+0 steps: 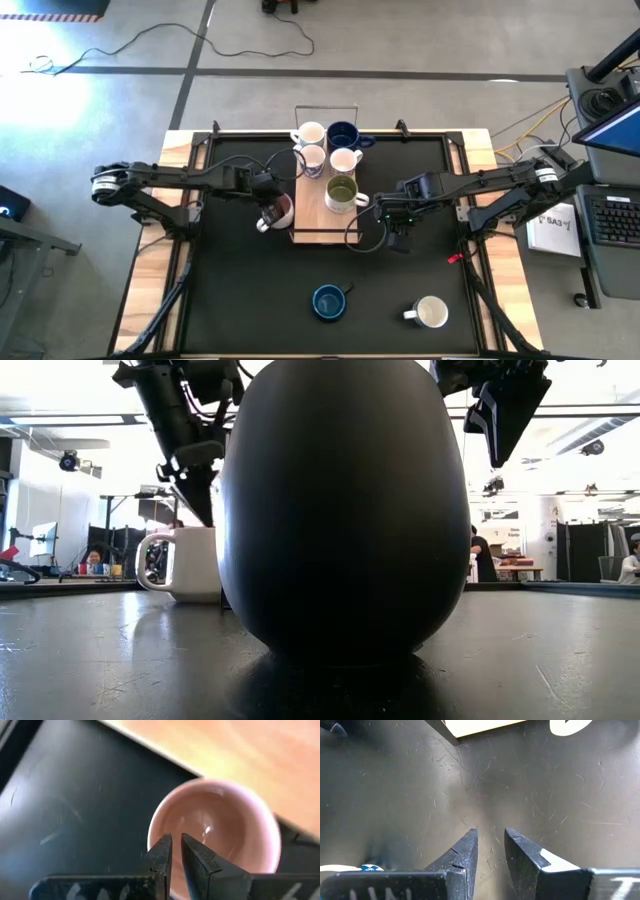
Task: Place coffee mugs
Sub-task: Put the pink mug on the shelf
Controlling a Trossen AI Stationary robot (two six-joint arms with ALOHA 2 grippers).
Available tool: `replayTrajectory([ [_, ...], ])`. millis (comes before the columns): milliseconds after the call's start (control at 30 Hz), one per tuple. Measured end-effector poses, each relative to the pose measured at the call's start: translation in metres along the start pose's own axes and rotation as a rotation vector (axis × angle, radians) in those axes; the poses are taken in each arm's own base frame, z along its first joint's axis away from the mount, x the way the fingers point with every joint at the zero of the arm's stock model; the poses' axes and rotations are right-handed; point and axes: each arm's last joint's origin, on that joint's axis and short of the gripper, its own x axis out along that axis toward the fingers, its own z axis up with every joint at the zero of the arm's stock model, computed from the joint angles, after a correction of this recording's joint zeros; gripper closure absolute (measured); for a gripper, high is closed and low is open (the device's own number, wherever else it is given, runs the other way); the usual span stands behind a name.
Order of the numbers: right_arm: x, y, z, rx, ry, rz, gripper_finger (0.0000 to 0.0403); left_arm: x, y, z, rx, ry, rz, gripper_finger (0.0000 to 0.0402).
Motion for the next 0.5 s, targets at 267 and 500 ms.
replayTrajectory([
  [267, 0.000, 0.000, 0.000, -0.003, 0.000, 0.000, 0.0319, -0.006, 0.005, -0.011, -0.079, 0.156, 0.028, 0.0371],
  [500, 0.000, 0.000, 0.000, -0.042, -0.001, 0.000, 0.0319, -0.006, 0.004, -0.011, -0.171, 0.163, 0.014, 0.0331],
])
